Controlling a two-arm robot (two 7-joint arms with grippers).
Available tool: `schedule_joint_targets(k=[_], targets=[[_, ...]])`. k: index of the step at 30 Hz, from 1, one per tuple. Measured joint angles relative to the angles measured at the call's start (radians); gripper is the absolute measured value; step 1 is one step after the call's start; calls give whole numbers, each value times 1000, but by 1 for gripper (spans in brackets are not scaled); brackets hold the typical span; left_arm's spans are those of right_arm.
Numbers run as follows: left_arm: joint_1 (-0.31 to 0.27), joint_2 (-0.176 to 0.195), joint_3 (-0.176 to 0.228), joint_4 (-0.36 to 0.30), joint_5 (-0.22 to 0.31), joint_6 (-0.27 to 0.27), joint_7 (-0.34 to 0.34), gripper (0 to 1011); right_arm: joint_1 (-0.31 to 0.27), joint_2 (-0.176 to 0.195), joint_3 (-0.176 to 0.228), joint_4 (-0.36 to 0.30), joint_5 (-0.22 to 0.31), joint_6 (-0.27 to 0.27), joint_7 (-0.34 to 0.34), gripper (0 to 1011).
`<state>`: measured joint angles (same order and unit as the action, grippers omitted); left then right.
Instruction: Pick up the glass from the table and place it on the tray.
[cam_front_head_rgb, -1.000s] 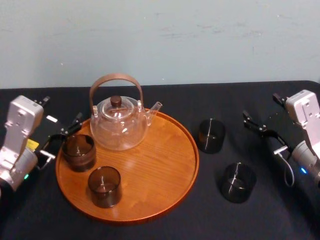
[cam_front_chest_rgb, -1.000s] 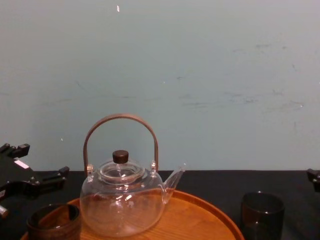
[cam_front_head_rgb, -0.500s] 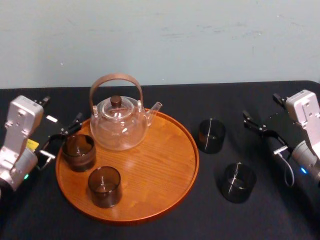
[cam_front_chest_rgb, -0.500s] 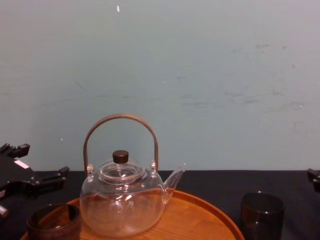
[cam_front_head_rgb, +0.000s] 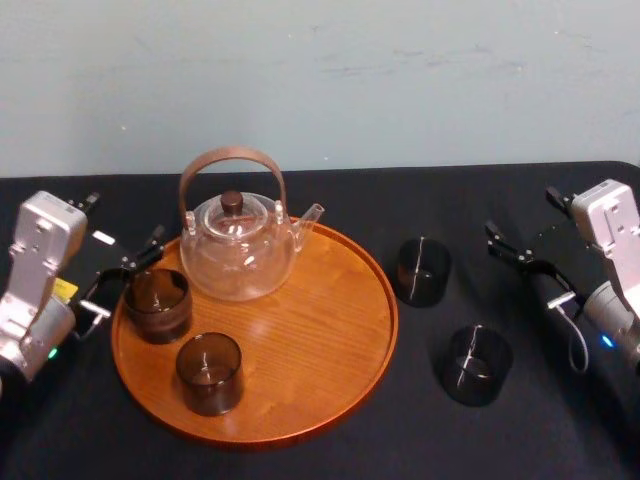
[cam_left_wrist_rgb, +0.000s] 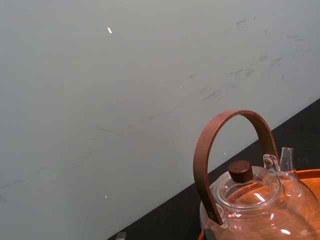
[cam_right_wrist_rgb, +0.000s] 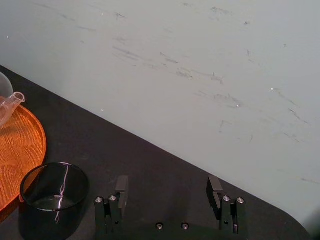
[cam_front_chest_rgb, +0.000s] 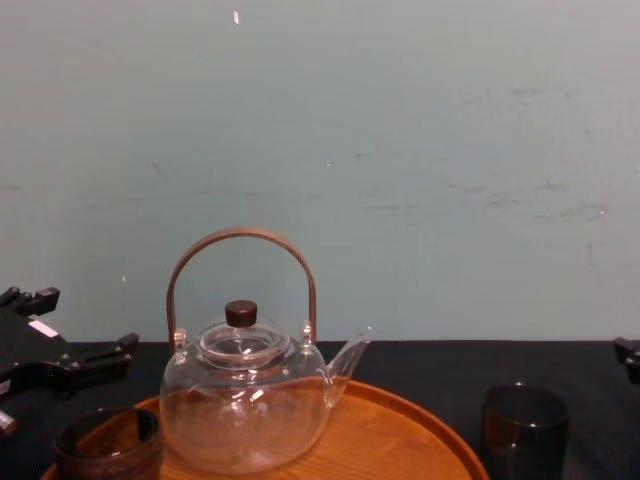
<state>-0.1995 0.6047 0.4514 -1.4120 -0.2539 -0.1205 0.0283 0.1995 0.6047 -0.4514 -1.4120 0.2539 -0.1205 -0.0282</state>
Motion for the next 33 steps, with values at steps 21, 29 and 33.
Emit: schedule_joint_targets(k=[21,29,33], targets=[[0,0,0,0,0,0,0,1001,0,0,0,0,0,0,0,1002],[0,0,0,0,0,0,0,1001,-1,0,2,0,0,0,5,1002],[0,0,0,0,0,0,0,1001,-12,2,14,-10,2,1,28,1002]])
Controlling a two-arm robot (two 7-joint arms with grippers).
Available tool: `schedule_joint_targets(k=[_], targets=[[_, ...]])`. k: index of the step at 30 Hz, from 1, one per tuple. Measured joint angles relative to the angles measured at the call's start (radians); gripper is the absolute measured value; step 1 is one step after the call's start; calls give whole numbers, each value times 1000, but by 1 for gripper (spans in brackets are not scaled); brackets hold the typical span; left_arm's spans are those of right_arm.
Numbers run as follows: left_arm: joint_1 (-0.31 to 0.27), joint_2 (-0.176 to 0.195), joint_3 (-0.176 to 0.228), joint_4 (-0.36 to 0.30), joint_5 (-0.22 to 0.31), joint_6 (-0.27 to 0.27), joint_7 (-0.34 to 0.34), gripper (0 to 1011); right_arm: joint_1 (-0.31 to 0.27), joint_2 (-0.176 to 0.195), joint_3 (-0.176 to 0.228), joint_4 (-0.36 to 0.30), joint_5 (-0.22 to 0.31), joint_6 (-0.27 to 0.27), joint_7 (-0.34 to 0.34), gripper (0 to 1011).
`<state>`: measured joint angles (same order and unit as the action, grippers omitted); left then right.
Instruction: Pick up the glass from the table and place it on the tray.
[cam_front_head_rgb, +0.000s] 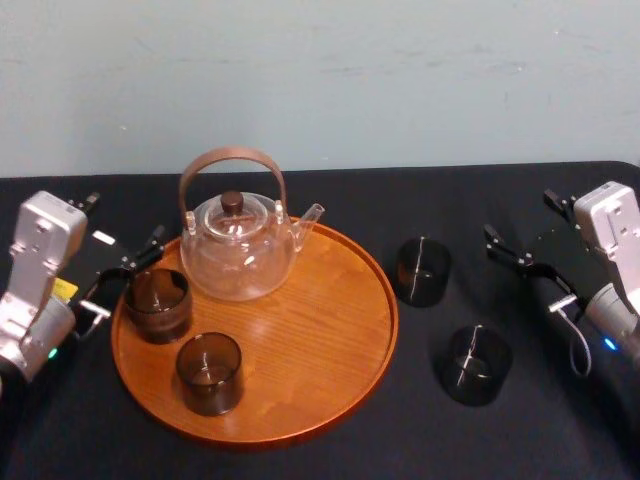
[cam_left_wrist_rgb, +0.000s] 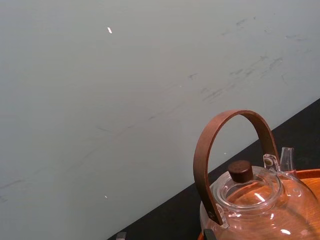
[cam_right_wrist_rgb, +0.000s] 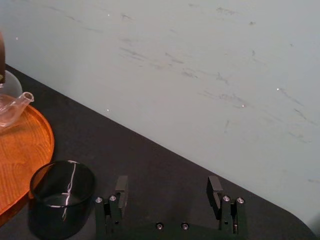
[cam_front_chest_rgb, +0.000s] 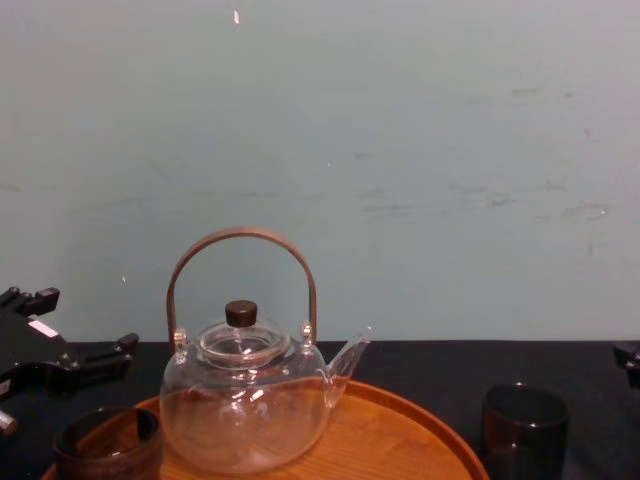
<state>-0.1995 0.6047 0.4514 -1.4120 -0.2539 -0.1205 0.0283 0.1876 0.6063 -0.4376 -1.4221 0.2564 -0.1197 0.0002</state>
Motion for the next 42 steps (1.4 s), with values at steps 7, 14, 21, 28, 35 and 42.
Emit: schedule_joint_targets(k=[7,14,21,28,35,42], targets=[[0,0,0,0,0,0,0,1001,-44,23,34,-55,27,28,41,1002],[0,0,0,0,0,0,0,1001,-98,50,74,-121,54,54,68,1002],[0,0,0,0,0,0,0,1001,-157,80,123,-186,84,72,90,1002],[0,0,0,0,0,0,0,1001,-222,109,170,-242,109,85,114,1002],[0,0,0,0,0,0,0,1002,-284,133,210,-287,123,89,139,1002],[0,0,0,0,0,0,0,1001,-350,154,251,-336,141,95,170,1002]])
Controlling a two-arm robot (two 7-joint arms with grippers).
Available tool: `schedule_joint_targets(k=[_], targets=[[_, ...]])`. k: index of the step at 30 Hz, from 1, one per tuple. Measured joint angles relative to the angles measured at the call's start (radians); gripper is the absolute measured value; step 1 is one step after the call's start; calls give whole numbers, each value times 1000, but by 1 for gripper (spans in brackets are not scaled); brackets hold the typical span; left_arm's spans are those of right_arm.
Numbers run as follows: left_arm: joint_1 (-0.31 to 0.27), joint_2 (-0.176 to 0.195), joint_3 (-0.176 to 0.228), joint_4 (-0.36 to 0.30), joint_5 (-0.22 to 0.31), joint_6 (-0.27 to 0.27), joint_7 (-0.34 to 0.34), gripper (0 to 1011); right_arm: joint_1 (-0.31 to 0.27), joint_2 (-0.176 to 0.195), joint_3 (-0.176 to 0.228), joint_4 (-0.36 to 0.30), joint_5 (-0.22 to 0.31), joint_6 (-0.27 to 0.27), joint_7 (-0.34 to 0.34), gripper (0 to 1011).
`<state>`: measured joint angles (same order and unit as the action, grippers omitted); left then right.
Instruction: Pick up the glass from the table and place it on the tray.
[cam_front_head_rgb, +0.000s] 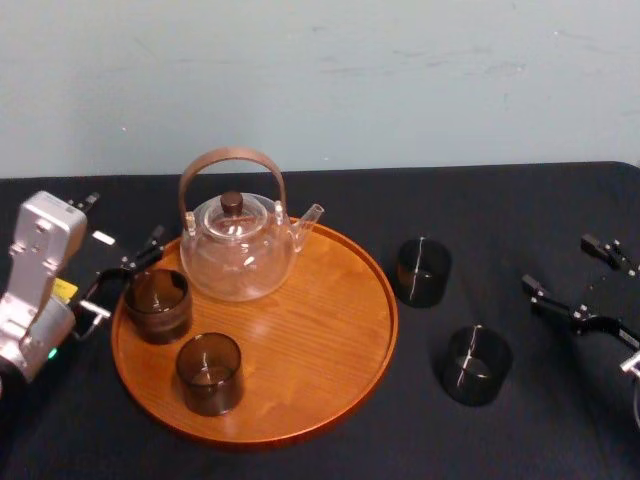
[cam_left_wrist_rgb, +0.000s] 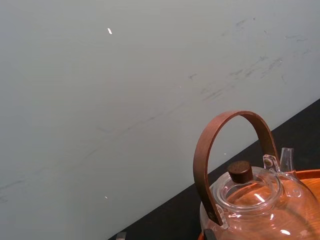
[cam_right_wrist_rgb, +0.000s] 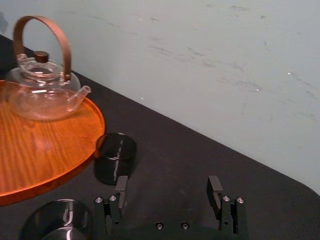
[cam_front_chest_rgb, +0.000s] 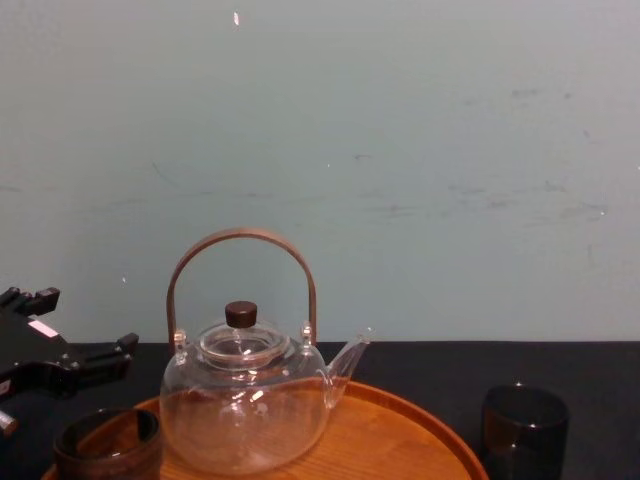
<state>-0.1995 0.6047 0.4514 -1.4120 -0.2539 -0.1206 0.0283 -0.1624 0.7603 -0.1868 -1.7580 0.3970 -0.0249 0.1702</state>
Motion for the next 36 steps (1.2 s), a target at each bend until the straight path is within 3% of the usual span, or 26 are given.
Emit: schedule_joint_targets(k=[23,36], targets=[[0,0,0,0,0,0,0,1001,-124,25,69,-101,9,18,94,1002],[0,0,0,0,0,0,0,1001,-144,15,72,-124,-2,39,149,1002]])
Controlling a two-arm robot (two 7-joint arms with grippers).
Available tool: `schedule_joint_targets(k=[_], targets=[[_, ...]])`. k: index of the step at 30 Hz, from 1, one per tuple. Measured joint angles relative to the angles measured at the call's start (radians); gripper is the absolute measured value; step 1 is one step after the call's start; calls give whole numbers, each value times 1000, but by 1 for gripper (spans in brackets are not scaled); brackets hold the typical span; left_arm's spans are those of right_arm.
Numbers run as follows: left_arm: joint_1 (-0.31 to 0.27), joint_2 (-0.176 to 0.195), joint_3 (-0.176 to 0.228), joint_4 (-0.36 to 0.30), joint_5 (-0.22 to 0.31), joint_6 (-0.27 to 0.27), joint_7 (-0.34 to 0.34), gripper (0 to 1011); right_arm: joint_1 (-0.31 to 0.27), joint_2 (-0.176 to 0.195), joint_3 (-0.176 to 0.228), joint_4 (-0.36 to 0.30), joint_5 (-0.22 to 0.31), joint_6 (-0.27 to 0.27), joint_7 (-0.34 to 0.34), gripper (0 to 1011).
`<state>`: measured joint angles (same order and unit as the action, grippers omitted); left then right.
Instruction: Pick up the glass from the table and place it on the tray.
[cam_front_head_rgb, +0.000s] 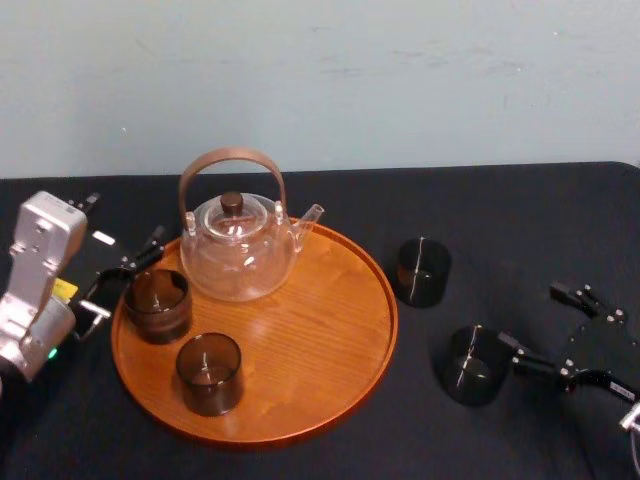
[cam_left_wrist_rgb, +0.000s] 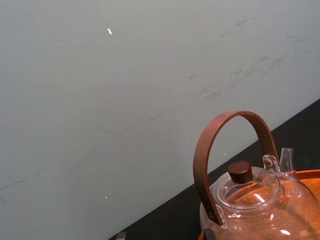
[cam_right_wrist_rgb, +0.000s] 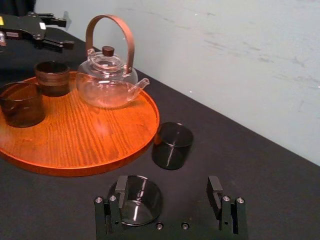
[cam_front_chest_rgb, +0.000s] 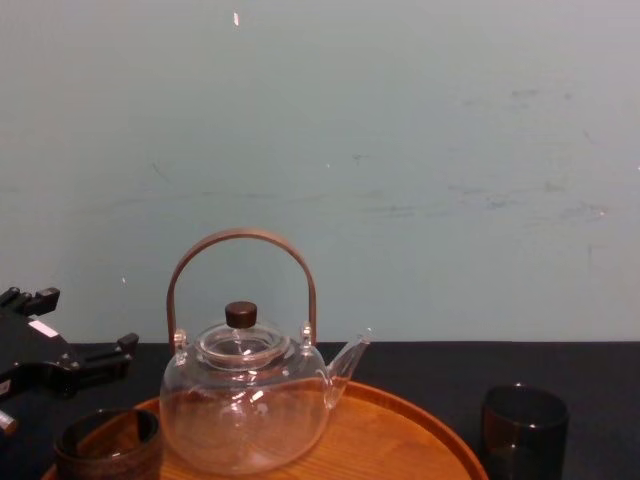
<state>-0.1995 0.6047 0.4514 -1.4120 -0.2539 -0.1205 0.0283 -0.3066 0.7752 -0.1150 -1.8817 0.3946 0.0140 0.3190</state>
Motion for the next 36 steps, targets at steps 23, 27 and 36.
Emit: schedule_joint_targets(k=[23,27,36], targets=[[0,0,0,0,0,0,0,1001,-6,-36,-3,-1,-27,77,62,1002],[0,0,0,0,0,0,0,1001,-8,-45,0,1,-28,90,67,1002],[0,0,0,0,0,0,0,1001,-7,-60,2,8,-28,117,86,1002]])
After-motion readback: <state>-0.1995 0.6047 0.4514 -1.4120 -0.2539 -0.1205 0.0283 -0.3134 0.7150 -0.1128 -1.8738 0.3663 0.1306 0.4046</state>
